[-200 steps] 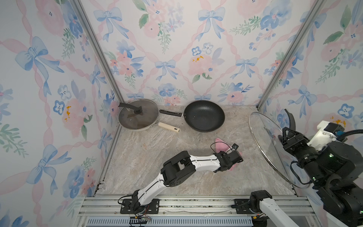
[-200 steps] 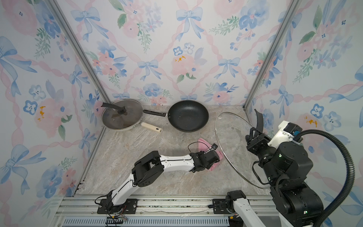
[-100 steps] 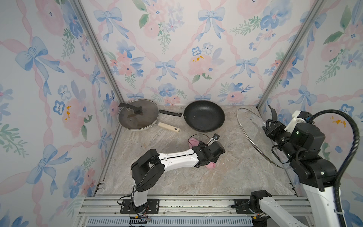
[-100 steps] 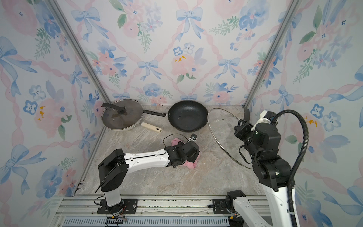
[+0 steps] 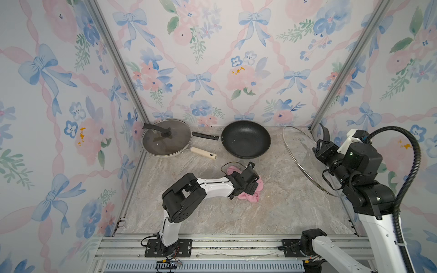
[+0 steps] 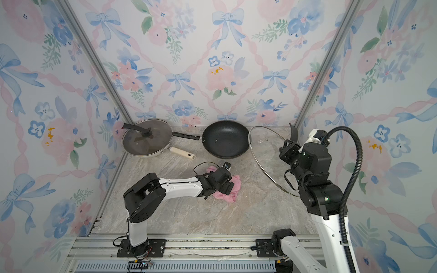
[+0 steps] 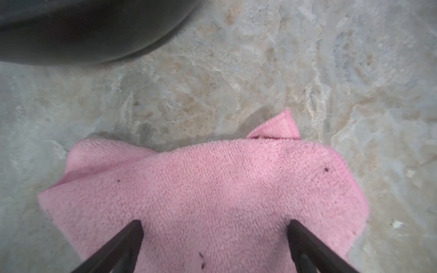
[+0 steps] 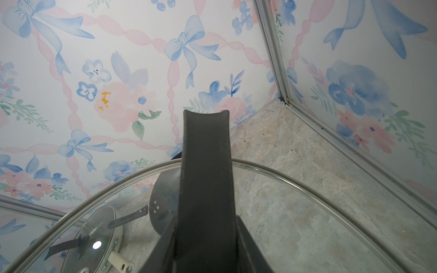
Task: Wipe the pot lid with a cloth
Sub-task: Move the cleaning item to the center of the board, then pick up the cleaning item at the center of the board.
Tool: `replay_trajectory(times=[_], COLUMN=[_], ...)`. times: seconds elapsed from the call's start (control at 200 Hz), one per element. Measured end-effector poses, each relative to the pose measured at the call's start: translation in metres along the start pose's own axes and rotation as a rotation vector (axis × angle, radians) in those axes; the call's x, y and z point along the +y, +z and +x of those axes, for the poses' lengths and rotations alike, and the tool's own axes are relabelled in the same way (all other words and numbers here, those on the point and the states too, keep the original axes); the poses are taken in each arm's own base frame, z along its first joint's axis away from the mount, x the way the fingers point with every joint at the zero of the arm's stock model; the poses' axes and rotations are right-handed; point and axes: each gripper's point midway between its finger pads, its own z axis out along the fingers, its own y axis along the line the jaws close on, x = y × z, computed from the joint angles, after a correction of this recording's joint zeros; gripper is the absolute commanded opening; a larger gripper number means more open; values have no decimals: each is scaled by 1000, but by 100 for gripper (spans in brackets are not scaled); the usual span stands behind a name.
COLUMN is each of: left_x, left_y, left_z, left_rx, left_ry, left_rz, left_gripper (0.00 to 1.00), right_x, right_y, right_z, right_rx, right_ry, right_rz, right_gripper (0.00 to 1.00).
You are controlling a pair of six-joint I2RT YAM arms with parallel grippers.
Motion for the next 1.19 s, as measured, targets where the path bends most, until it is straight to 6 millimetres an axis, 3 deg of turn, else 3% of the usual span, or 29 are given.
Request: replay_trajectory(times=[0.11, 0.22, 0.28, 0.415, 0.46, 0.52, 0.6, 0.665, 0.76, 0.845, 0.955, 1.09, 1.195], left_x=[-4, -6, -6, -7, -6, -4, -1, 0, 7, 26, 63, 110, 123], left_y=[10, 13, 14, 13, 12, 7, -7, -24, -65, -120, -194, -261, -285], left_z=[10, 10, 11, 10, 10, 8, -5, -25, -74, -127, -181, -214, -217], left_rx=[9, -3, -9, -18, -17, -17, -33, -73, -190, -345, -547, -742, -841], left_ry=[4, -4, -16, -19, -7, 0, 13, 15, -4, -43, -107, -153, -119], left_rz=[22, 33, 35, 36, 31, 25, 25, 34, 58, 78, 106, 121, 121], left_gripper=[96, 88, 78, 36, 25, 18, 16, 16, 15, 14, 12, 10, 8], right_x=[0, -1, -1, 0, 1, 3, 7, 9, 14, 21, 36, 64, 88], right_y=[4, 8, 10, 13, 15, 19, 27, 37, 60, 87, 131, 190, 228], right_z=[2, 4, 5, 6, 7, 9, 12, 18, 31, 44, 65, 96, 125], right_rx=[9, 19, 22, 29, 32, 40, 48, 68, 117, 172, 254, 369, 455], right_ry=[-3, -5, -6, -7, -7, 0, 18, 43, 107, 195, 344, 545, 686], right_rz=[6, 13, 16, 16, 14, 6, -8, -21, -42, -74, -131, -237, -313], right_gripper=[8, 8, 8, 8, 8, 8, 8, 7, 7, 7, 6, 6, 6])
